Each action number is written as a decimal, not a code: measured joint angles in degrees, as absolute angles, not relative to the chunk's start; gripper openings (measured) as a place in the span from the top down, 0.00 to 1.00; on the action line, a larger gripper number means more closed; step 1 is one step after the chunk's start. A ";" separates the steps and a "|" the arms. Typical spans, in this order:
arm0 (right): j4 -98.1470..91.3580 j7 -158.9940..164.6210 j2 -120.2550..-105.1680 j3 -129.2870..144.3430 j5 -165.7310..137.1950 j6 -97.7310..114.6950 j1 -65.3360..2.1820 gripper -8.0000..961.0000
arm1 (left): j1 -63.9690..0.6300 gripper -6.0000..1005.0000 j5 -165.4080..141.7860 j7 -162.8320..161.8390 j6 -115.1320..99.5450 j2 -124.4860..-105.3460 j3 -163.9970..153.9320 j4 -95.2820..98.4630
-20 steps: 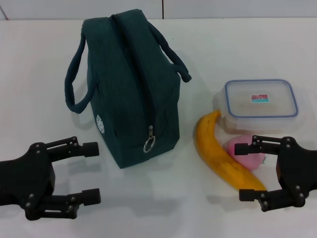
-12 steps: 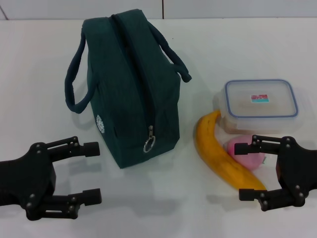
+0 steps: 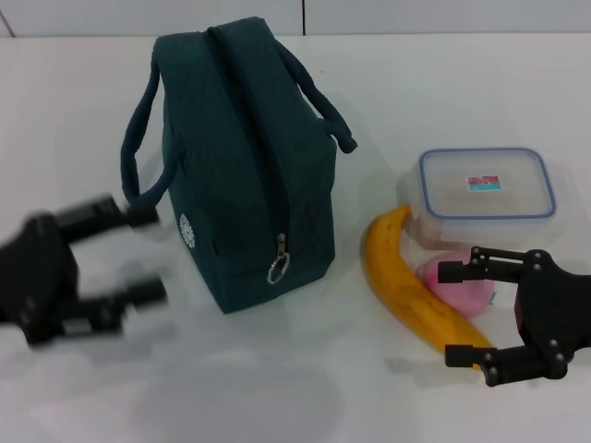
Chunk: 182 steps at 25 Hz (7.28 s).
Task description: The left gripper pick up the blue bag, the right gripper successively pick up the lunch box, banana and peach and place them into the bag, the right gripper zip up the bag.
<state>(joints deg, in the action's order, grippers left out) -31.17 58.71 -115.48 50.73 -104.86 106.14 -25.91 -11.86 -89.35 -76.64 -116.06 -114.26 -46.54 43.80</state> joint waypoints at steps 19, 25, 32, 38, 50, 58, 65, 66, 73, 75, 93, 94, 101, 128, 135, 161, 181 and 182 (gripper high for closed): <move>-29.79 58.38 -115.39 50.45 -101.32 103.36 -24.63 0.12 | -28.48 0.14 -108.10 -127.50 -100.55 -110.13 -32.32 56.80; -29.67 58.39 -115.39 50.45 -101.17 102.84 -24.57 0.12 | -33.23 0.14 -120.40 -146.30 -102.28 -109.14 -36.90 64.25; -28.90 58.21 -115.40 50.45 -101.00 102.36 -24.51 0.12 | -34.45 0.14 -123.41 -154.15 -101.77 -111.83 -40.74 68.80; -28.89 57.86 -115.40 50.45 -100.98 102.35 -24.52 0.12 | -36.76 0.14 -128.46 -156.02 -101.29 -113.92 -41.29 68.86; -28.31 57.47 -115.40 50.45 -100.97 102.63 -23.58 0.12 | -38.17 0.21 -131.21 -158.82 -98.54 -114.78 -41.05 67.44; -28.21 57.39 -115.40 50.45 -100.90 102.78 -23.38 0.12 | -38.36 0.37 -130.58 -159.43 -97.02 -114.75 -40.86 65.70; -27.54 57.38 -115.40 50.45 -100.89 102.90 -23.11 0.12 | -38.77 0.46 -130.53 -159.88 -96.47 -114.58 -40.90 65.65; -27.49 57.38 -115.39 50.45 -100.89 102.90 -23.11 0.12 | -38.87 0.46 -130.52 -159.86 -96.22 -114.57 -41.00 65.65; -27.31 57.38 -115.40 50.45 -100.89 102.92 -23.09 0.12 | -39.28 0.45 -130.57 -159.83 -94.58 -114.61 -41.11 65.39; -27.30 57.38 -115.39 50.45 -100.89 102.92 -22.93 0.12 | -39.58 0.46 -130.66 -159.86 -93.85 -114.61 -41.19 64.36; -27.34 56.59 -115.31 50.45 -100.32 103.61 -21.84 0.12 | -40.19 0.55 -131.44 -155.84 -90.13 -115.65 -48.07 65.22; -27.36 56.59 -115.31 50.45 -100.31 103.57 -21.83 0.12 | -40.25 0.58 -131.44 -155.83 -90.14 -115.62 -48.41 65.18; -27.87 56.61 -115.22 50.45 -100.07 103.55 -21.86 0.13 | -40.50 0.83 -131.48 -156.41 -90.18 -115.50 -49.56 65.22; -29.24 67.75 -111.70 45.61 -99.13 100.86 -19.98 0.13 | -34.10 0.95 -130.40 -163.28 -96.89 -116.53 -47.86 71.31; -27.69 78.30 -109.82 33.56 -98.56 95.34 -18.84 0.13 | -33.79 0.95 -130.41 -162.60 -96.86 -116.93 -47.94 70.98; -15.59 95.68 -110.68 34.21 -98.67 75.26 -25.98 0.13 | -34.28 0.95 -130.43 -161.65 -96.95 -117.40 -48.17 71.01; -14.85 99.57 -111.58 34.08 -98.47 78.91 -27.04 0.47 | -34.37 0.95 -130.43 -160.83 -96.83 -117.51 -48.16 70.79; -14.85 99.60 -111.72 34.11 -98.46 78.96 -27.13 0.52 | -34.37 0.95 -130.43 -160.83 -96.83 -117.51 -48.16 70.79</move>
<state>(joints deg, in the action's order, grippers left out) -14.85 99.60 -111.72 34.11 -98.46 78.96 -27.13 -34.37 -130.43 -160.83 -96.83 -117.51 -48.16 70.79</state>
